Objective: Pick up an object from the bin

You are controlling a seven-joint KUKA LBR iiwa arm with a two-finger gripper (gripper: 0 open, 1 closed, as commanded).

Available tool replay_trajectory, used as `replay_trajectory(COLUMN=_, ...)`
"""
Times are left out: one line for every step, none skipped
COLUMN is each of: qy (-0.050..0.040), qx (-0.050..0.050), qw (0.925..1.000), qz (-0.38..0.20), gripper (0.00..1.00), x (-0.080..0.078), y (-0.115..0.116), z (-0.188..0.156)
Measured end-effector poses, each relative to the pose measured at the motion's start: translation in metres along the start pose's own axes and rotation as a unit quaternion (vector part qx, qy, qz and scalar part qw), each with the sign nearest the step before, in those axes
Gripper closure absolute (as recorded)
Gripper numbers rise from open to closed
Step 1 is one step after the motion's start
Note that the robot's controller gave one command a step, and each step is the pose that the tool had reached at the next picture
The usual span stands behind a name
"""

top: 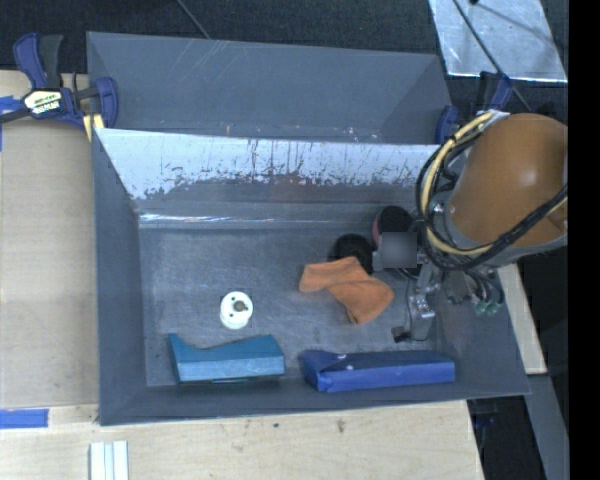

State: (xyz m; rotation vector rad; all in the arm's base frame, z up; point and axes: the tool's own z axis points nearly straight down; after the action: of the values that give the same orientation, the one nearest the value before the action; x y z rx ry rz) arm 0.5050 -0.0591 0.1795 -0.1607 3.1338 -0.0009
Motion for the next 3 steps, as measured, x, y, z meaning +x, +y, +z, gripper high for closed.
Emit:
replay_trajectory(qy=0.0004, qx=0.000, qw=1.0000, qz=0.000, gripper=0.00, x=0.000, y=0.000, z=0.000)
replay_trajectory(qy=-0.0041, qx=0.001, qw=0.9997, qz=-0.022, gripper=0.00, x=-0.028, y=-0.001, z=0.042)
replay_trajectory(qy=0.0002, qx=0.000, qw=0.9994, qz=-0.034, gripper=1.00, x=-0.030, y=0.027, z=0.095)
